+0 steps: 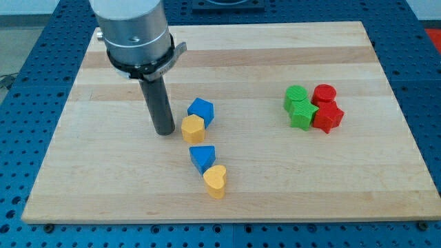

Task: Push the yellow hexagon into the blue triangle

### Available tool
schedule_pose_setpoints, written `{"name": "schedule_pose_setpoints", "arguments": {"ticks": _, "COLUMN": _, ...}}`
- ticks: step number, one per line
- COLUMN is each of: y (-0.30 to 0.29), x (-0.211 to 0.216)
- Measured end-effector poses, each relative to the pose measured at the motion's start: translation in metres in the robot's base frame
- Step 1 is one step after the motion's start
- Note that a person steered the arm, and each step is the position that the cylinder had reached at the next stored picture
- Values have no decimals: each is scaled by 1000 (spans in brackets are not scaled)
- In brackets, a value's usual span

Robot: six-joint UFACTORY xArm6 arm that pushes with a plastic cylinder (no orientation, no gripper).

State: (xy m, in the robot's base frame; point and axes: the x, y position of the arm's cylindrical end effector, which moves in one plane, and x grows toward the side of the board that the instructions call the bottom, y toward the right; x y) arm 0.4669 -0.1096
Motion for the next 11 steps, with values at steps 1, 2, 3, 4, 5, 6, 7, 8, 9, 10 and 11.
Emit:
{"name": "schedule_pose_setpoints", "arguments": {"ticks": 1, "y": 23, "x": -19}}
{"name": "schedule_pose_setpoints", "arguments": {"ticks": 2, "y": 29, "x": -17}}
{"name": "schedule_pose_setpoints", "arguments": {"ticks": 3, "y": 48, "x": -2}}
{"name": "schedule_pose_setpoints", "arguments": {"ticks": 4, "y": 58, "x": 9}}
{"name": "schedule_pose_setpoints", "arguments": {"ticks": 5, "y": 73, "x": 20}}
{"name": "schedule_pose_setpoints", "arguments": {"ticks": 6, "y": 80, "x": 24}}
{"name": "schedule_pose_setpoints", "arguments": {"ticks": 7, "y": 87, "x": 28}}
{"name": "schedule_pose_setpoints", "arguments": {"ticks": 8, "y": 89, "x": 30}}
{"name": "schedule_pose_setpoints", "arguments": {"ticks": 9, "y": 90, "x": 34}}
{"name": "schedule_pose_setpoints", "arguments": {"ticks": 10, "y": 90, "x": 40}}
{"name": "schedule_pose_setpoints", "arguments": {"ticks": 11, "y": 90, "x": 41}}
